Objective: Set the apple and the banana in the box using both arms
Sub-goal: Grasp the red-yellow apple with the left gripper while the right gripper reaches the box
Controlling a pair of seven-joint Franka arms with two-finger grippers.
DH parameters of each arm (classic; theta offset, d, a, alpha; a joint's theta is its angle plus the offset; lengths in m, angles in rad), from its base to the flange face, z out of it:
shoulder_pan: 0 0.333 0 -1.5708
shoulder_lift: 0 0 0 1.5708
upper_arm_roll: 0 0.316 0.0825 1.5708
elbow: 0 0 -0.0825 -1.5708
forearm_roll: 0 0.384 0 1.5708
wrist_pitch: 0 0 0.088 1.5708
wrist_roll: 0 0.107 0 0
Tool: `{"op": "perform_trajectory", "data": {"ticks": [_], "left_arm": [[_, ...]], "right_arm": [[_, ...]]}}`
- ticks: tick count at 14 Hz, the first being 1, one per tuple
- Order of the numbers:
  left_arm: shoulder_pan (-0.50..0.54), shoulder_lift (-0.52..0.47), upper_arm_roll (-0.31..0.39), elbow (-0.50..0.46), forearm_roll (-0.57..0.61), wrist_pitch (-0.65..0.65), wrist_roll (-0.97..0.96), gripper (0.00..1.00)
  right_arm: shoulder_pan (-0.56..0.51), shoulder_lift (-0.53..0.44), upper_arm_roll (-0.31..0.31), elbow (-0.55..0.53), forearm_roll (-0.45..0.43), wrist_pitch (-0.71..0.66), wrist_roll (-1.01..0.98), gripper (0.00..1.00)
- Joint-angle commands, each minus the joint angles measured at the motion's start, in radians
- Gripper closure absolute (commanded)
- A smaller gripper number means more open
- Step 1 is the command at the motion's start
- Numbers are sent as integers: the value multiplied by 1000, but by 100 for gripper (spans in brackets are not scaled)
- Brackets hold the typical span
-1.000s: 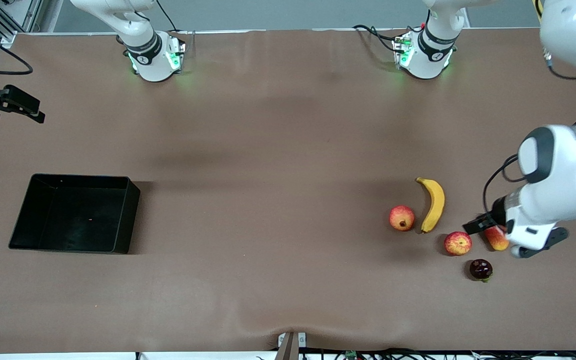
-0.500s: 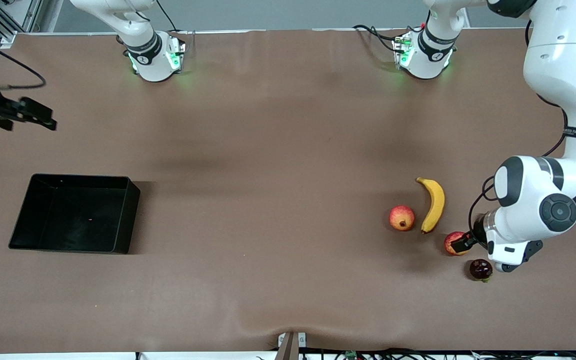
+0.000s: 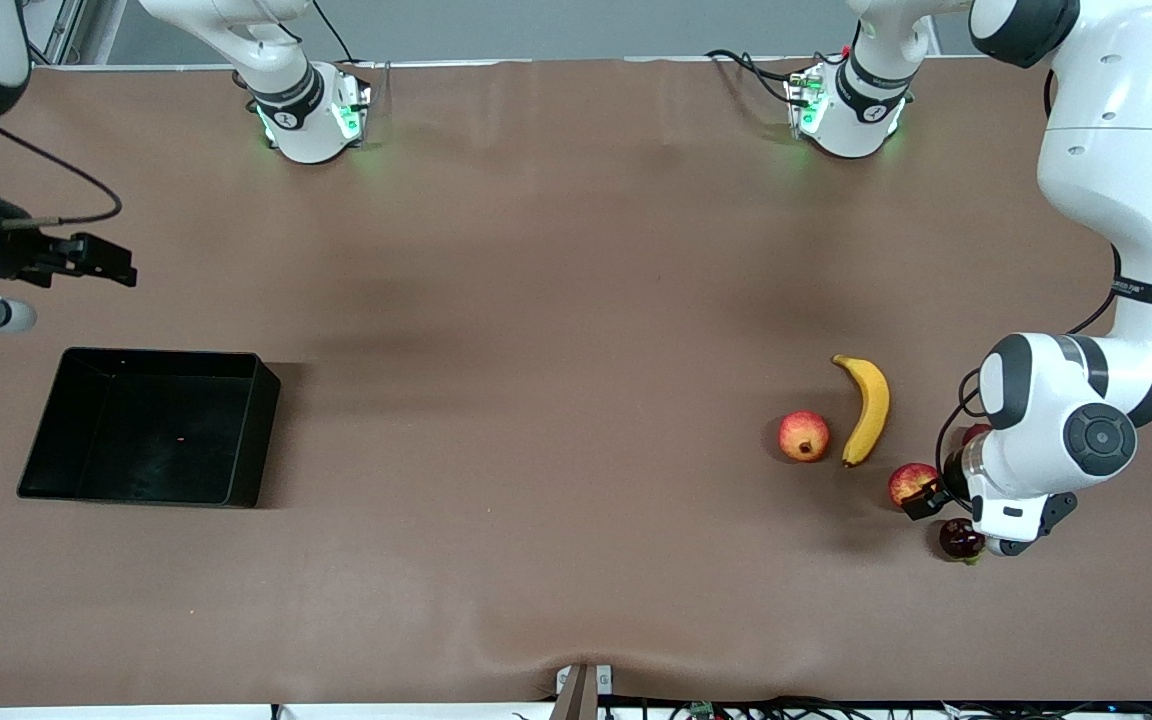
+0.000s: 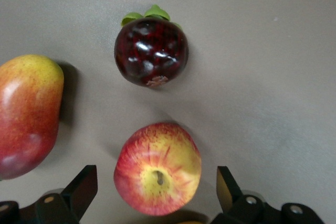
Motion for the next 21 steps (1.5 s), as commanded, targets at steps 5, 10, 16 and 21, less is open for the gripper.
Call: {"op": "perform_trajectory", "data": {"ticks": [5, 10, 16, 21], "left_arm": [[2, 27, -4, 19, 23, 40, -27, 18], [2, 24, -4, 7, 14, 39, -44, 52], [2, 24, -4, -11, 20, 40, -41, 88], [2, -35, -7, -11, 28, -28, -22, 100]], "right_arm": [[-187, 175, 5, 44, -18, 82, -68, 0], [-303, 301, 5, 44, -26, 260, -140, 0], [-377, 465, 7, 44, -50, 528, -270, 0], [-411, 559, 8, 41, -47, 638, -301, 0]]}}
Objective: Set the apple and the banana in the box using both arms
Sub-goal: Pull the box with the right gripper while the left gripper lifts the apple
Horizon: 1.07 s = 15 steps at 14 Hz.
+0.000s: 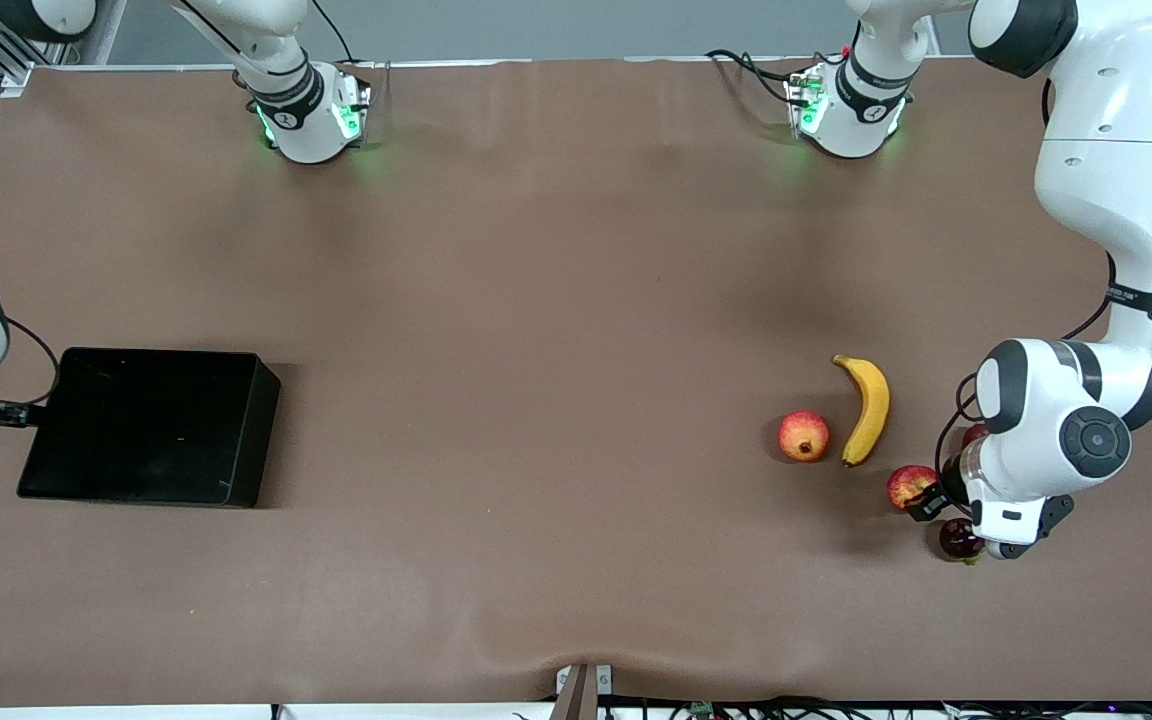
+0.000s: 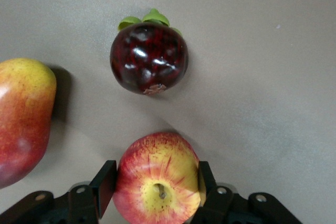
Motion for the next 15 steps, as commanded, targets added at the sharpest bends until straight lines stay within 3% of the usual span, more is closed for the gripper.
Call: {"op": "perform_trajectory", "data": {"ticks": [1, 3, 4, 6, 8, 15], "left_arm": [[-1, -68, -12, -16, 26, -74, -6, 100], [-5, -102, -18, -16, 26, -124, -7, 100], [-7, -115, -18, -16, 28, -144, -6, 100], [-9, -142, -31, -16, 28, -183, -4, 100], [-12, -183, -37, -12, 28, -225, -7, 100], [-12, -309, -90, -16, 25, -374, -1, 100]], "right_arm": [[-18, 33, 20, 24, -9, 33, -17, 0], [-23, 48, 20, 24, -9, 61, -17, 0], [-27, 50, 21, 24, -9, 61, -27, 15], [-33, 57, 21, 20, 14, 58, -37, 66], [-32, 59, 21, 20, 21, 50, -38, 100], [-23, 48, 50, 32, 27, 27, -44, 100]]}}
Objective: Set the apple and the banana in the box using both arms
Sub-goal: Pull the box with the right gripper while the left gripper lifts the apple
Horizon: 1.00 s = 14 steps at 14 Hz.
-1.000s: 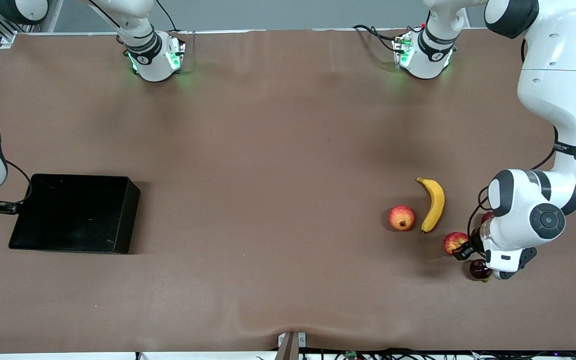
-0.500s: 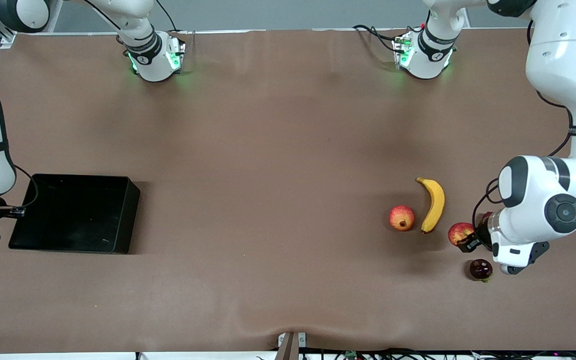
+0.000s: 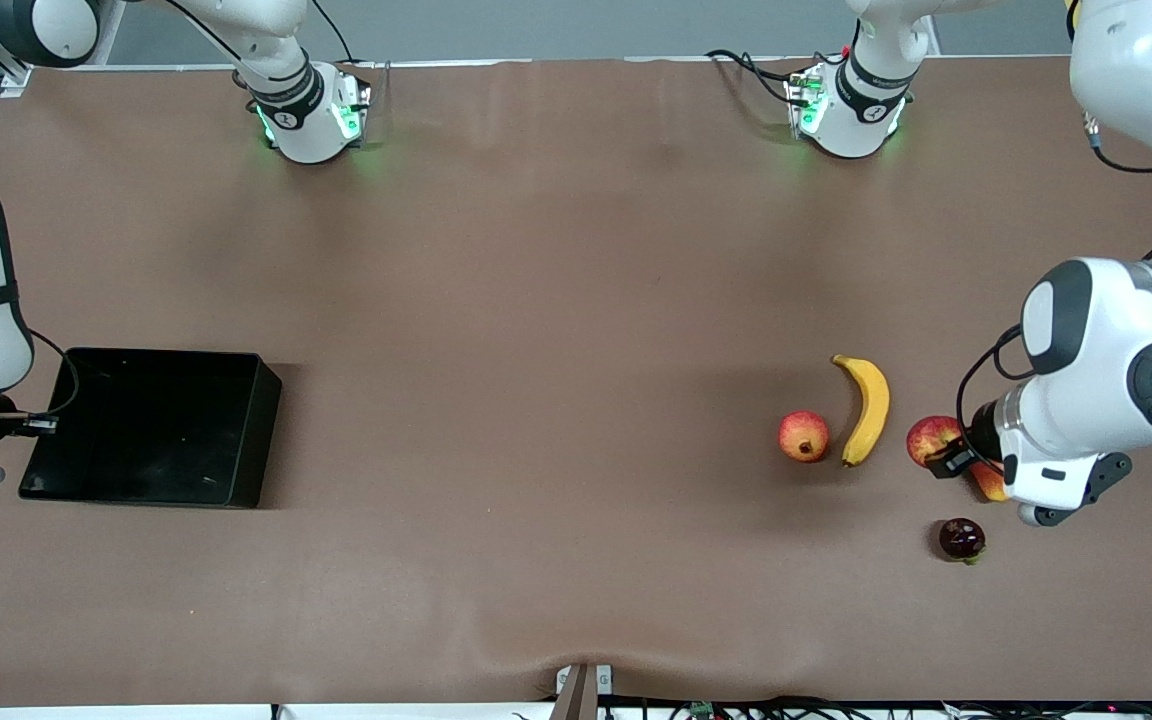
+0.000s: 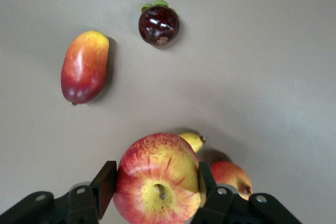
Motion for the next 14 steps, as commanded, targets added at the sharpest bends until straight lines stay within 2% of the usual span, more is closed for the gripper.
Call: {"op": "perform_trajectory", "data": {"ticks": [1, 3, 4, 6, 8, 11, 14], "left_arm": [[2, -61, -20, -23, 21, -44, -2, 100], [4, -84, -44, -23, 18, -73, -2, 100], [7, -91, -58, -23, 18, -85, -8, 100], [2, -110, -81, -24, 17, -110, -20, 100], [4, -125, -100, -24, 15, -130, -23, 100], [2, -140, -130, -26, 20, -161, -34, 100], [2, -144, -156, -26, 20, -178, -37, 100]], "right_arm": [[-7, -8, 49, 34, 16, -65, -17, 100], [-1, -43, 57, 54, 19, -145, -16, 100], [5, -51, 84, 56, 19, -164, -11, 100], [6, -72, 142, 56, 19, -162, -6, 100], [5, -79, 228, 56, 22, -162, -3, 100], [8, -86, 351, 53, 101, -164, 24, 100], [61, -85, 426, 36, 132, -197, 189, 100]]}}
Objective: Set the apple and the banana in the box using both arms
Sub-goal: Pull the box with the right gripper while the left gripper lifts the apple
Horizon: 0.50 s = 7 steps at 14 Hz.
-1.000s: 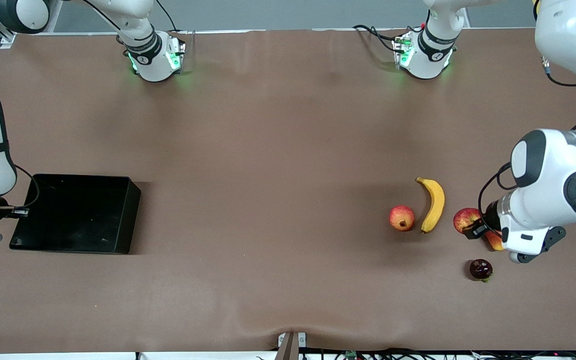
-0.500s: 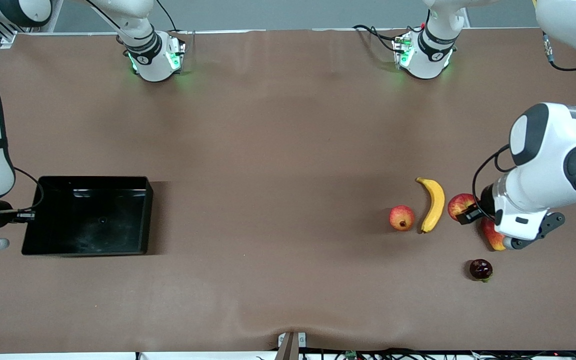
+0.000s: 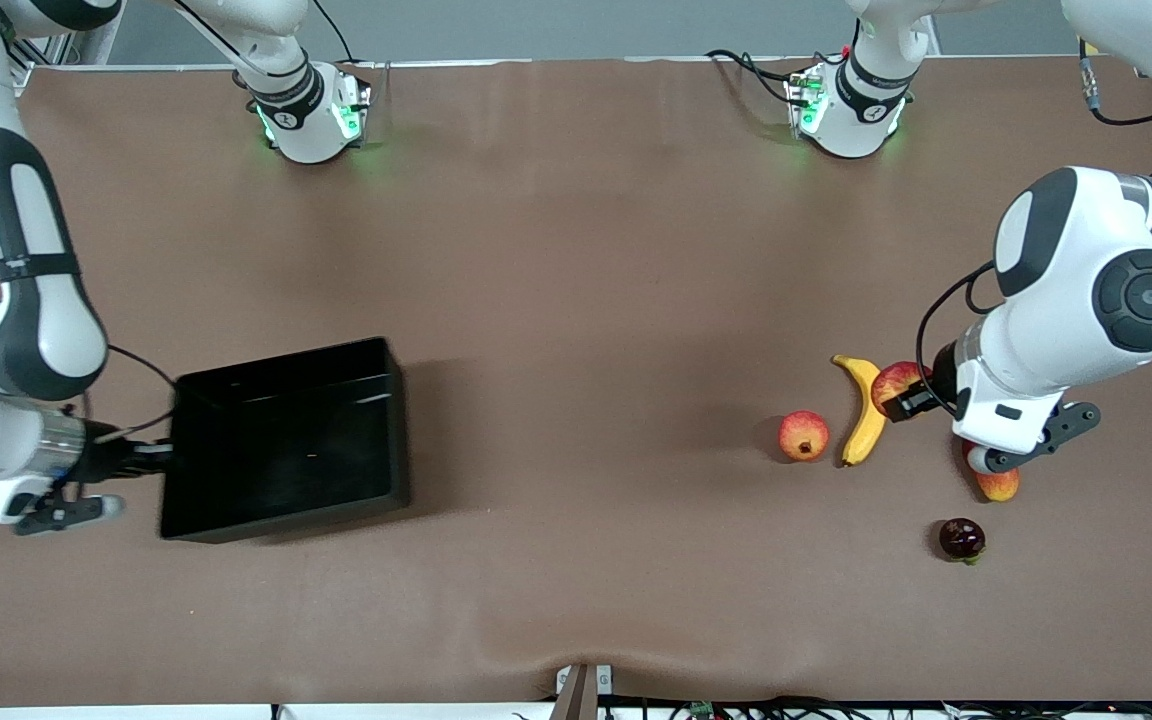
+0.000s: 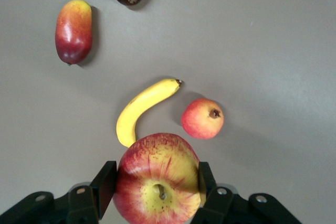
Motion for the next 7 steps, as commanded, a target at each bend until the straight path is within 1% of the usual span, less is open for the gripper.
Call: {"op": "perform_trajectory", "data": {"ticks": [1, 4, 7], "left_arm": [[4, -30, -28, -24, 18, -23, -23, 100], [4, -30, -51, -24, 15, -24, -46, 100], [1, -21, -97, -24, 17, -23, -118, 100]], "right_arm": [[61, -28, 46, -27, 28, -67, 189, 100], [193, -31, 46, -56, 28, -80, 350, 100], [347, -51, 46, -79, 28, -70, 594, 100]]}}
